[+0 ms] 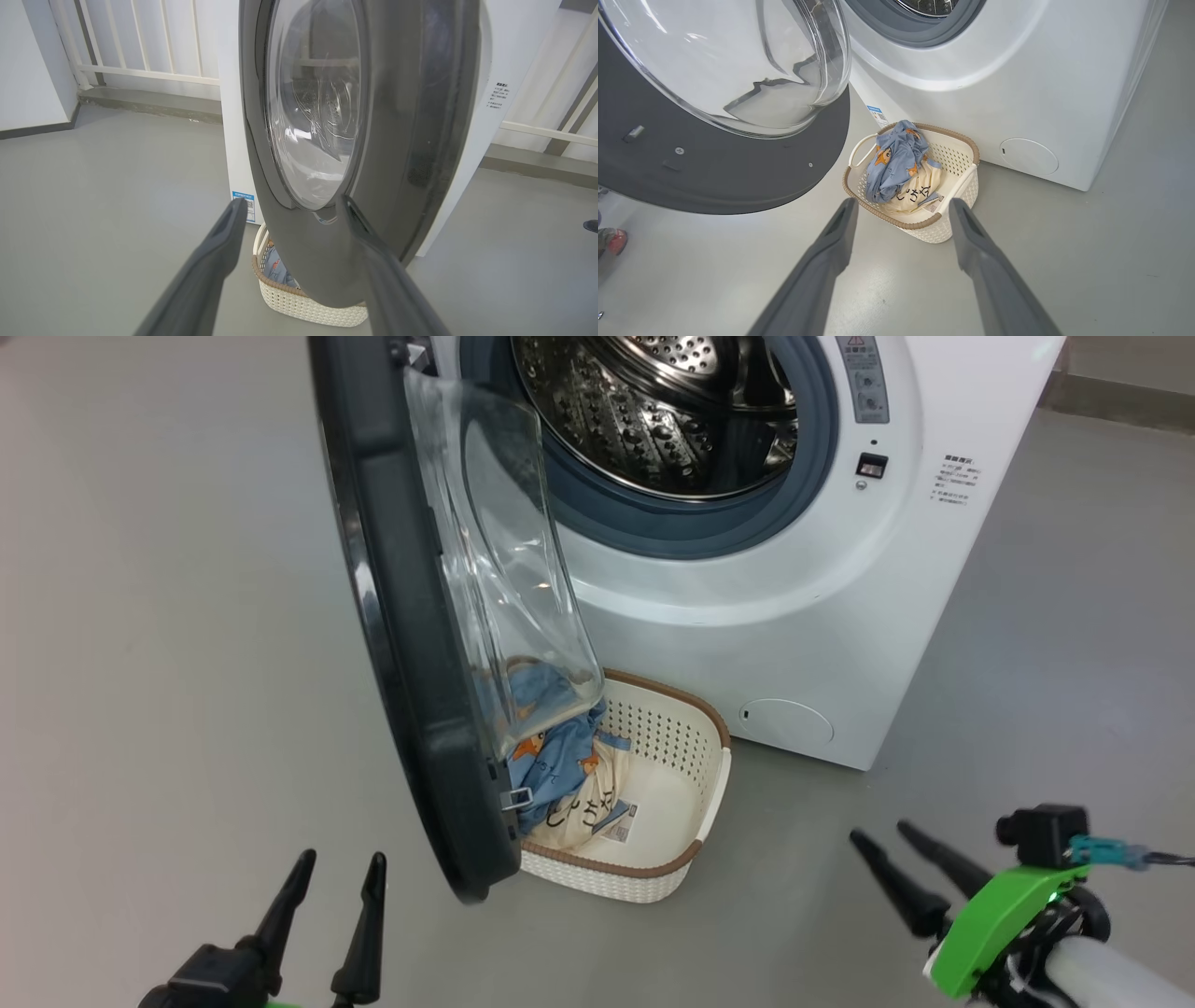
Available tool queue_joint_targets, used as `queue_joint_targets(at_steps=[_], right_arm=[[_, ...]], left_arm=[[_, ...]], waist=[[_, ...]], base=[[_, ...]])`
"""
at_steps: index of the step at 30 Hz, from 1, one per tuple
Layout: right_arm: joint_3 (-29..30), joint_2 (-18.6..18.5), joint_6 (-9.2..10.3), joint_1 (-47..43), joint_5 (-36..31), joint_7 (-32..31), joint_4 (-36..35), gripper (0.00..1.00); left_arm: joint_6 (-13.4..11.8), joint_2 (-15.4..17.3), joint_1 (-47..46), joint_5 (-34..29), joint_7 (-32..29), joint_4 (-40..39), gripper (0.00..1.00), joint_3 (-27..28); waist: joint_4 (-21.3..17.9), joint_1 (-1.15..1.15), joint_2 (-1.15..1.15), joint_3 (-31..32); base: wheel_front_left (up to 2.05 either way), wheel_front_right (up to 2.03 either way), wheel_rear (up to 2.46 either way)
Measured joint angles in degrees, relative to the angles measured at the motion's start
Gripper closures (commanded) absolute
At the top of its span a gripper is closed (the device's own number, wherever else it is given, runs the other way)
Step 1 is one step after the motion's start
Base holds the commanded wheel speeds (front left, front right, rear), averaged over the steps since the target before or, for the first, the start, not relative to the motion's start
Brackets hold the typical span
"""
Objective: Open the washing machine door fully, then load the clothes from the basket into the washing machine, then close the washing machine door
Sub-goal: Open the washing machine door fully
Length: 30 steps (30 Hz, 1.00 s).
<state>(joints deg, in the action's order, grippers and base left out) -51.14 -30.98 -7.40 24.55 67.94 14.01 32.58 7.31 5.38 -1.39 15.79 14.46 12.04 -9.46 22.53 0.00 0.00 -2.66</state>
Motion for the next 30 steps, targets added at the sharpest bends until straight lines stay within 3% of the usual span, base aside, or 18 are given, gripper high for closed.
queue_joint_targets(at_steps=[6,14,21,30], right_arm=[[17.25,3.00,0.00,-4.38,-12.98,0.23,-2.33,0.00],[38.09,10.33,0.00,-16.57,-32.38,0.29,-11.35,0.00],[42.80,14.18,0.00,-22.85,-40.20,0.29,-13.58,0.00],[44.44,15.14,0.00,-23.60,-41.33,0.29,-13.49,0.00]], left_arm=[[0.00,0.01,0.23,-0.04,0.00,-0.29,0.00,0.36],[0.00,0.03,0.27,-0.09,0.00,-0.38,0.00,0.44],[0.00,0.00,0.27,-0.10,0.00,-0.34,0.00,0.55],[0.00,-0.02,0.26,-0.15,0.00,-0.31,0.00,1.00]], waist=[[-0.59,0.00,0.00,0.26],[-0.48,0.00,0.00,0.29],[-0.24,0.00,0.00,0.35],[-0.25,0.00,0.00,0.43]], base=[[0.00,0.00,0.00],[0.00,0.00,0.00],[0.00,0.00,0.00],[0.00,0.00,0.00]])
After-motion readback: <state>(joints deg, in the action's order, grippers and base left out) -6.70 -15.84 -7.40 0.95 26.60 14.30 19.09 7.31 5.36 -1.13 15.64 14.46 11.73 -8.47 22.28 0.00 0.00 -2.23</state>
